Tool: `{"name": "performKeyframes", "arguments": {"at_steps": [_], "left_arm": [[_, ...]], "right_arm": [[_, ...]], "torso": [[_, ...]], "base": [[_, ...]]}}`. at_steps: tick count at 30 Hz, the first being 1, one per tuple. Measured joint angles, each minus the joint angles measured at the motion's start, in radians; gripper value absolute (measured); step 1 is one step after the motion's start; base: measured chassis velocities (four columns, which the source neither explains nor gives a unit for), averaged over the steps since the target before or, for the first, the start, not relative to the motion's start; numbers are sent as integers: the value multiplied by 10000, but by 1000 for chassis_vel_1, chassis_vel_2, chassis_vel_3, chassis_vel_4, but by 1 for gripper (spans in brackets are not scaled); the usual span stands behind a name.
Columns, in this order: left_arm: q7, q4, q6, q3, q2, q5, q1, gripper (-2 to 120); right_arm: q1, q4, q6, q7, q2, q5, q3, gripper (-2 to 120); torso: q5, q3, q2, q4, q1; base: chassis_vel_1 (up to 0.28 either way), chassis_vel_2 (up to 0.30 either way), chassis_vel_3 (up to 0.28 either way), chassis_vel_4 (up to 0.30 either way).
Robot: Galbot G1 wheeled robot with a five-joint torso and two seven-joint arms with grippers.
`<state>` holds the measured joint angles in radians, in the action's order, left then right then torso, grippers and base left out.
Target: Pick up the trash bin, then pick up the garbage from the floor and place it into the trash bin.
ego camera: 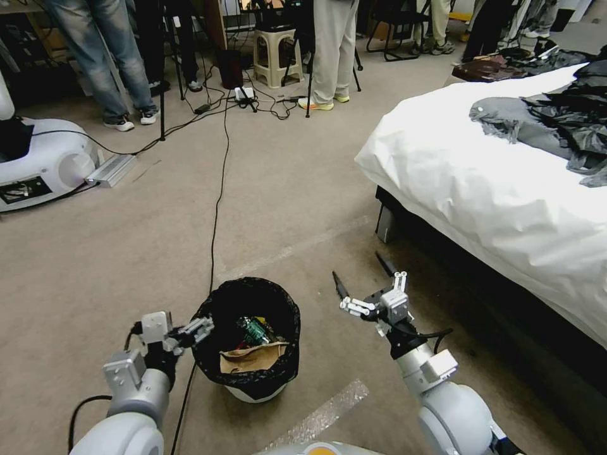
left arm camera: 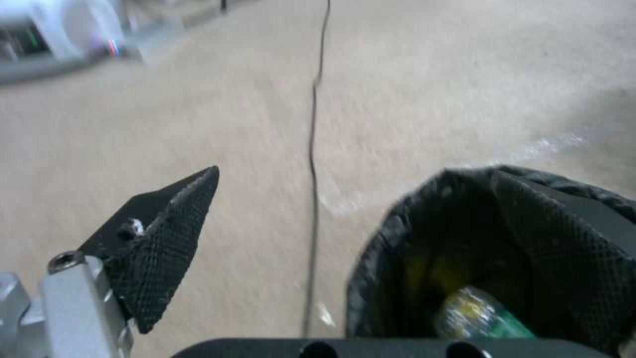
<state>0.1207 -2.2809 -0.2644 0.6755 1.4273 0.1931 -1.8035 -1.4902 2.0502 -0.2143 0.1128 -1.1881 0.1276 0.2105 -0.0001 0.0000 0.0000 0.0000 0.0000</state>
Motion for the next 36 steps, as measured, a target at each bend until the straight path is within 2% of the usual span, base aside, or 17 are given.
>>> {"name": "performKeyframes", "arguments": {"at_steps": [2, 3, 4, 5, 36], "left_arm": [[-69, 123, 505, 2, 75, -382, -109, 100], [-69, 123, 505, 2, 75, -382, -109, 100], [-98, 337, 1343, 0, 197, -1003, -246, 100], [-73, 399, 1843, -60, 275, -1154, -465, 100], [43, 429, 1916, -105, 306, -1099, -550, 100]], "right_arm": [[-18, 94, 120, 188, -156, 2, -33, 100], [-18, 94, 120, 188, -156, 2, -33, 100], [-72, 257, 289, 330, -379, 0, -91, 100], [-126, 337, 361, 361, -535, -47, -136, 100], [-177, 359, 415, 350, -609, -121, -147, 100]], "torso": [[0, 0, 0, 1, 0], [0, 0, 0, 1, 0], [0, 0, 0, 0, 0], [1, 0, 0, 0, 0], [1, 1, 0, 0, 0]], "base": [[0, 0, 0, 0], [0, 0, 0, 0], [0, 0, 0, 0], [0, 0, 0, 0], [0, 0, 0, 0]]}}
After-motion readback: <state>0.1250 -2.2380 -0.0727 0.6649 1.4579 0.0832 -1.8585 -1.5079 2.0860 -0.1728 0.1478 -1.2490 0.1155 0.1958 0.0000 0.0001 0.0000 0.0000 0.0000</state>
